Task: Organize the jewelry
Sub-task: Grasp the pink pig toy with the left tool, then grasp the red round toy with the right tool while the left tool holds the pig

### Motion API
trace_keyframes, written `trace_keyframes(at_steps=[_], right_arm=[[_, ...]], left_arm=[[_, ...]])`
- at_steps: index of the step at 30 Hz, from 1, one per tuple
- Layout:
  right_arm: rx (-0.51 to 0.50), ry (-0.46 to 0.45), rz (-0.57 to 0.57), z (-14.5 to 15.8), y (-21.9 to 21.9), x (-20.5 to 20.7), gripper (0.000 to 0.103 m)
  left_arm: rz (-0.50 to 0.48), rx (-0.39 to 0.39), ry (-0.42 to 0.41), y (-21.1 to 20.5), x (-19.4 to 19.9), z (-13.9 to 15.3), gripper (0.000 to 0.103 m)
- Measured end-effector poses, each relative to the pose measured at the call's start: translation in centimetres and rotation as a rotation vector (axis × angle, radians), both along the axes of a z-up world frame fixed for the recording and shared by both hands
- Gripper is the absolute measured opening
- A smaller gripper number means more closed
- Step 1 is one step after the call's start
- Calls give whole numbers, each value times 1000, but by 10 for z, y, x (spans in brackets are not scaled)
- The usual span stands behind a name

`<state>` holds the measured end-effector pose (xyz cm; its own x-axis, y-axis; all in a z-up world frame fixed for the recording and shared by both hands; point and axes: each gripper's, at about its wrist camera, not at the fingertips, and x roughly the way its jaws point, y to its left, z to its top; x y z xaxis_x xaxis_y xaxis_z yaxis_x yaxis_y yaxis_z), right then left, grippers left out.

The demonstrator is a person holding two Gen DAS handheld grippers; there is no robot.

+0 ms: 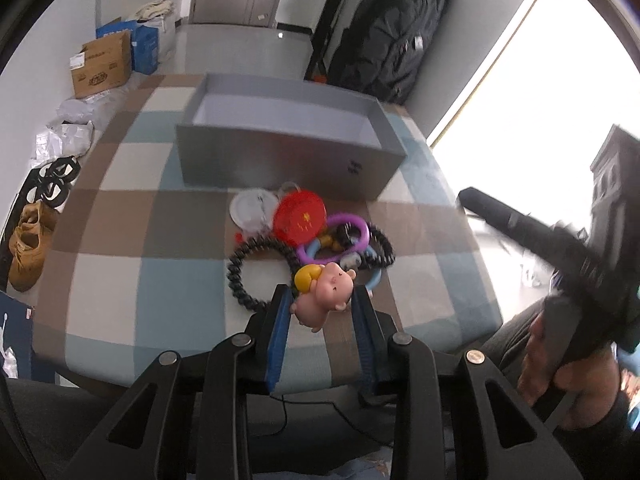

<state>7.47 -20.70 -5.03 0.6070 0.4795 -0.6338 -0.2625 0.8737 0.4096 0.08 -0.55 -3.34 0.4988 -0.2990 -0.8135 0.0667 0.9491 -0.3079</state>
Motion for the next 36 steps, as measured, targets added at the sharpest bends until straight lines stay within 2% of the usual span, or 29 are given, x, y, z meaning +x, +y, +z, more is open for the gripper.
trace_keyframes(at_steps=[5, 8, 10, 14, 16, 18, 23, 26, 29, 31, 36], right_arm=[[22, 3, 100, -3, 20, -2, 99], [6, -24, 176, 1, 38, -5, 94], [1, -32, 235, 4, 52, -6, 85], [-15, -25, 287, 6, 72, 3, 74], [-18, -2, 300, 3, 78, 11, 61], [-50, 23, 313, -2, 89, 19, 55], [-137, 49, 342, -11, 108, 27, 51], [-207, 51, 350, -13, 118, 28, 43], [-274, 61, 362, -16, 130, 29, 26], [-319, 51, 363, -18, 136, 28, 10], [-322, 22, 364, -15, 136, 22, 5]], left_arm=[[48, -23, -45, 16, 5, 12, 25], [96, -40, -78, 31, 7, 19, 25], [115, -51, -96, 37, 8, 22, 25], [131, -58, -119, 50, 9, 26, 25], [134, -71, -116, 55, 10, 26, 25], [142, -84, -108, 59, 9, 24, 25], [142, -106, -94, 62, 10, 23, 25], [130, -112, -93, 61, 9, 26, 25], [133, -122, -89, 64, 10, 26, 25], [143, -127, -84, 67, 11, 26, 25], [162, -136, -72, 72, 12, 24, 25]])
